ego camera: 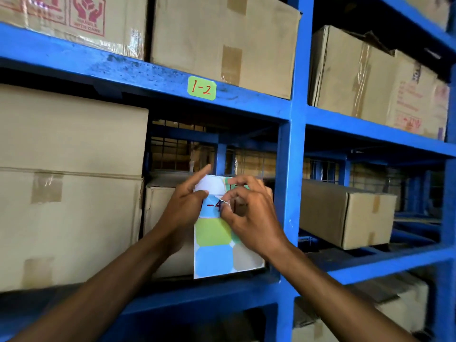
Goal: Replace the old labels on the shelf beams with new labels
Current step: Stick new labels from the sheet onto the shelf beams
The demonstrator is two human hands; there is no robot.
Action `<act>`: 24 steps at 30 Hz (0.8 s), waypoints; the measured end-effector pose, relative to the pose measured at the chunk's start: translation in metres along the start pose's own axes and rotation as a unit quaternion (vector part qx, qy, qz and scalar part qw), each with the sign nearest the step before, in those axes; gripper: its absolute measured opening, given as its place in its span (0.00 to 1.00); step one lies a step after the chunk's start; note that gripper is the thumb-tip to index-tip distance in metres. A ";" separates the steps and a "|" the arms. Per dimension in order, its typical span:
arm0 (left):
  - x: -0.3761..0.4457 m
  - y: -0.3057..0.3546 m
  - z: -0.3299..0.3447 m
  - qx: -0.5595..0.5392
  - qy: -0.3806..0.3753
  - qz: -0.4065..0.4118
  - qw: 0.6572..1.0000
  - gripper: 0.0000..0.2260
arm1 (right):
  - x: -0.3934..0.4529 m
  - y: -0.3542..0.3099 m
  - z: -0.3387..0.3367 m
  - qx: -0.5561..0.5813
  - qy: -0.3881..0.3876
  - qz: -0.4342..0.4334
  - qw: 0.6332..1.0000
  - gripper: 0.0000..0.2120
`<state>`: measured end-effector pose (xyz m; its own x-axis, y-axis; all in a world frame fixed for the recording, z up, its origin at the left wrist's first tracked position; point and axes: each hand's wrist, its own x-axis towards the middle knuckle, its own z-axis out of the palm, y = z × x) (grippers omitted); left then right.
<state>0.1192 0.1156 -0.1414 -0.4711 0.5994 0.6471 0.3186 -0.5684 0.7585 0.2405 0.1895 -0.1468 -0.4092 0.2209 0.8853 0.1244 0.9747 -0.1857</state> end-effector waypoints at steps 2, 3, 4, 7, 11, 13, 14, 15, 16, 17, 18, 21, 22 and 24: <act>-0.010 -0.007 -0.007 -0.020 0.010 -0.028 0.999 0.23 | -0.011 -0.007 0.007 0.038 -0.012 0.007 0.999 0.02; -0.017 -0.011 -0.013 -0.025 0.020 -0.042 0.999 0.23 | -0.018 -0.011 0.013 0.054 -0.017 0.009 0.998 0.03; -0.022 -0.014 -0.016 -0.031 0.029 -0.053 0.998 0.23 | -0.023 -0.015 0.016 0.066 -0.019 0.011 0.998 0.04; -0.039 -0.021 -0.028 -0.047 0.038 -0.094 0.994 0.23 | -0.043 -0.025 0.027 0.104 -0.011 0.029 0.994 0.04; -0.062 -0.033 -0.041 -0.025 0.038 -0.100 0.994 0.22 | -0.064 -0.026 0.038 0.169 0.011 0.081 0.982 0.01; -0.077 -0.043 -0.048 0.007 0.030 -0.093 0.995 0.20 | -0.074 -0.024 0.041 0.204 0.033 0.102 0.973 0.03; -0.084 -0.049 -0.051 0.029 0.028 -0.082 0.996 0.18 | -0.077 -0.023 0.040 0.225 0.041 0.114 0.967 0.04; -0.092 -0.055 -0.055 0.050 0.027 -0.066 0.996 0.16 | -0.082 -0.023 0.040 0.243 0.046 0.131 0.960 0.05; -0.096 -0.062 -0.059 0.073 0.023 -0.043 0.996 0.14 | -0.084 -0.020 0.041 0.262 0.053 0.150 0.952 0.05; -0.103 -0.067 -0.063 0.101 0.012 -0.025 0.994 0.13 | -0.089 -0.018 0.043 0.275 0.061 0.170 0.944 0.05; -0.107 -0.073 -0.067 0.133 -0.005 -0.012 0.991 0.13 | -0.092 -0.014 0.045 0.284 0.066 0.192 0.937 0.05; -0.122 -0.091 -0.076 0.220 -0.053 -0.008 0.974 0.15 | -0.101 0.003 0.056 0.304 0.060 0.250 0.917 0.04; -0.128 -0.097 -0.079 0.237 -0.062 -0.016 0.969 0.16 | -0.107 0.008 0.061 0.309 0.053 0.269 0.911 0.04; -0.139 -0.104 -0.083 0.262 -0.075 -0.031 0.962 0.19 | -0.115 0.017 0.069 0.316 0.047 0.294 0.901 0.04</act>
<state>0.0832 0.0449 -0.3162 -0.3910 0.7199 0.5735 0.6829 -0.1907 0.7051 0.2273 0.1834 -0.2814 -0.3580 0.7310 0.5810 -0.2575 0.5208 -0.8139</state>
